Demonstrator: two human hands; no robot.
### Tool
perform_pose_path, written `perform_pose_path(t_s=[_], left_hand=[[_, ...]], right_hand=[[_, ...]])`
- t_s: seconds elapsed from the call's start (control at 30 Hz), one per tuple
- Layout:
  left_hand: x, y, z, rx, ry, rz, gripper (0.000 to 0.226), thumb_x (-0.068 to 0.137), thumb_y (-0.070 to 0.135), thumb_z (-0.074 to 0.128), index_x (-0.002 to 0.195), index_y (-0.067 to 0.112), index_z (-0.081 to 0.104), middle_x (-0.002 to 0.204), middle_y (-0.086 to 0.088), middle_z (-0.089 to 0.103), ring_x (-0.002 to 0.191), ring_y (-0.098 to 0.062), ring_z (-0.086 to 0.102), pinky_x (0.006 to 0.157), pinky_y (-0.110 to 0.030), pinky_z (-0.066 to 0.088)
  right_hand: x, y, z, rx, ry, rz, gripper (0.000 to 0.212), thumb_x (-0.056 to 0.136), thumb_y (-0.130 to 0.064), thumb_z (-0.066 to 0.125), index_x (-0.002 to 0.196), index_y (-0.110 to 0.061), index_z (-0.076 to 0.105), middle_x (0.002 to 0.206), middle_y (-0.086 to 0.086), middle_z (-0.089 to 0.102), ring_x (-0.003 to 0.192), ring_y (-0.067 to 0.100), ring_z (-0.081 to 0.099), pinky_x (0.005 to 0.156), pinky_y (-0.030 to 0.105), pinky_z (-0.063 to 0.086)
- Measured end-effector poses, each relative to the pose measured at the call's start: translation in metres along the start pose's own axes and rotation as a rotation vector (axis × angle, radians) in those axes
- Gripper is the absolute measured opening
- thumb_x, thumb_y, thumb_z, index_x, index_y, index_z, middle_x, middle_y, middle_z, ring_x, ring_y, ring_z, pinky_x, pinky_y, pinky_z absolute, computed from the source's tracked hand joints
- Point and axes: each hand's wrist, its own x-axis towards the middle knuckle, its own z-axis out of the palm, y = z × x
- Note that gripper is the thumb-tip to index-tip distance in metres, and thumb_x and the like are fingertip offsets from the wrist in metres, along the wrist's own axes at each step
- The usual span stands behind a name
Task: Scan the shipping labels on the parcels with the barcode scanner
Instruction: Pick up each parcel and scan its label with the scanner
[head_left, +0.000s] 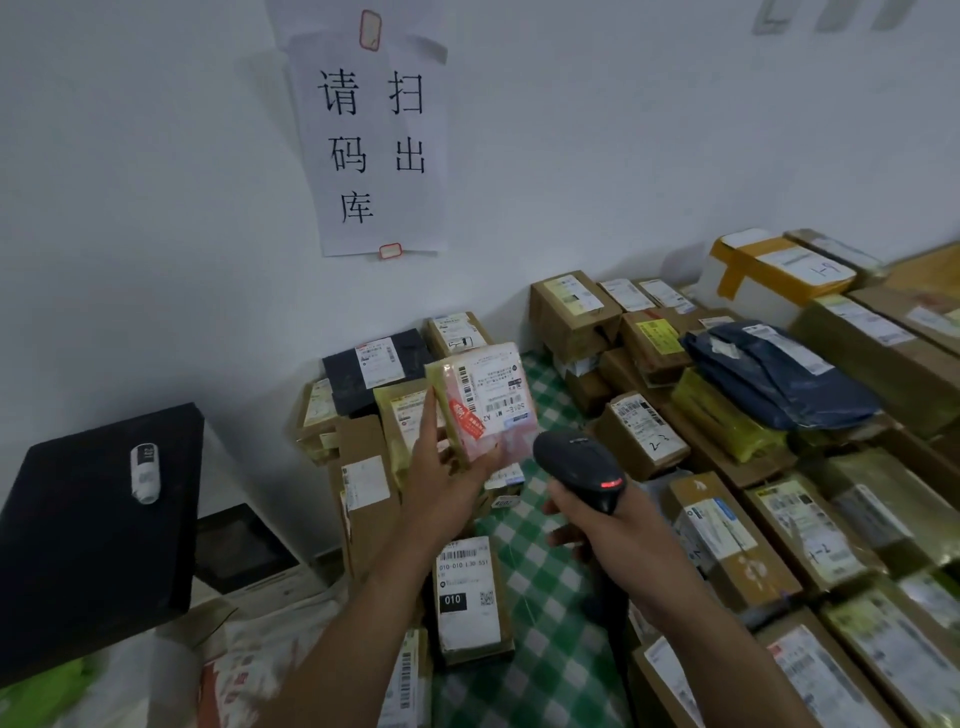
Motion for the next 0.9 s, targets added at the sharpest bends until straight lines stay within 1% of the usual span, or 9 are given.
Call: perform_pose_path(t_s=[0.13,0.23,0.3,0.37,0.5,0.6,0.73,0.8,0.9], left_hand=[[0.015,0.008,0.048,0.029,-0.138,-0.097,0.099,0.081,0.051,0.084,0.150,0.063,0.014,0.152,0.015,0.049,0.132,-0.015,0.054,0.109,-0.048,0.048],[0.036,-0.008,0.087,-0.013,-0.244,-0.171,0.104,0.086,0.039,0.083,0.158,0.051,0.009,0.145,0.018,0.049,0.129,-0.011,0.053,0.105,-0.033,0.044],[0.050,-0.032,0.111,-0.070,-0.319,-0.249,0.109,0.082,0.029,0.086,0.159,0.046,0.010,0.148,0.014,0.053,0.126,-0.009,0.057,0.099,-0.028,0.048],[0.059,-0.056,0.131,-0.071,-0.356,-0.342,0.112,0.075,0.026,0.086,0.157,0.051,0.013,0.145,0.009,0.058,0.125,-0.012,0.060,0.105,-0.040,0.052],[0.062,-0.098,0.168,-0.041,-0.404,-0.482,0.104,0.084,0.012,0.077,0.156,0.053,0.014,0.148,0.001,0.058,0.119,-0.020,0.066,0.098,-0.050,0.058],[0.060,-0.132,0.187,-0.035,-0.420,-0.565,0.107,0.080,0.018,0.078,0.153,0.059,0.011,0.147,0.004,0.058,0.121,-0.021,0.065,0.101,-0.052,0.056],[0.051,-0.131,0.203,0.009,-0.429,-0.587,0.101,0.082,0.022,0.076,0.152,0.059,0.014,0.142,0.008,0.060,0.120,-0.019,0.063,0.099,-0.050,0.056],[0.049,-0.125,0.207,0.042,-0.415,-0.571,0.107,0.071,0.031,0.081,0.152,0.060,0.018,0.136,0.010,0.062,0.116,-0.019,0.065,0.099,-0.047,0.057],[0.049,-0.120,0.205,0.145,-0.402,-0.550,0.104,0.064,0.039,0.085,0.154,0.043,0.033,0.138,0.004,0.063,0.116,-0.019,0.065,0.101,-0.043,0.056]], right_hand=[[0.008,0.009,-0.033,0.108,0.170,0.013,0.025,0.095,-0.026,0.074,0.119,-0.030,0.067,0.100,-0.001,0.079,0.081,0.021,0.078,0.077,0.041,0.059],[0.015,0.016,-0.059,0.152,0.229,0.042,0.027,0.095,-0.029,0.074,0.121,-0.031,0.066,0.100,-0.003,0.080,0.084,0.021,0.079,0.073,0.037,0.056],[0.021,0.023,-0.072,0.150,0.260,0.069,0.031,0.094,-0.031,0.075,0.124,-0.027,0.067,0.101,-0.001,0.079,0.086,0.023,0.079,0.077,0.043,0.060],[0.026,0.029,-0.082,0.166,0.271,0.080,0.033,0.094,-0.030,0.075,0.126,-0.026,0.067,0.105,0.002,0.079,0.086,0.025,0.078,0.080,0.045,0.061],[0.031,0.039,-0.093,0.169,0.260,0.113,0.024,0.097,-0.024,0.074,0.120,-0.025,0.069,0.096,0.008,0.078,0.072,0.013,0.074,0.061,0.025,0.056],[0.032,0.046,-0.098,0.117,0.286,0.145,0.014,0.098,-0.024,0.071,0.112,-0.025,0.069,0.096,0.018,0.075,0.067,0.012,0.069,0.058,0.023,0.055],[0.033,0.055,-0.099,0.078,0.267,0.165,0.017,0.098,-0.027,0.072,0.114,-0.027,0.069,0.094,0.011,0.077,0.075,0.017,0.072,0.073,0.035,0.056],[0.034,0.057,-0.098,0.070,0.257,0.171,0.019,0.097,-0.028,0.073,0.116,-0.026,0.068,0.091,0.009,0.078,0.074,0.016,0.073,0.073,0.036,0.056],[0.036,0.059,-0.096,0.075,0.235,0.169,0.019,0.097,-0.026,0.073,0.116,-0.026,0.068,0.089,0.002,0.079,0.069,0.010,0.073,0.067,0.029,0.056]])
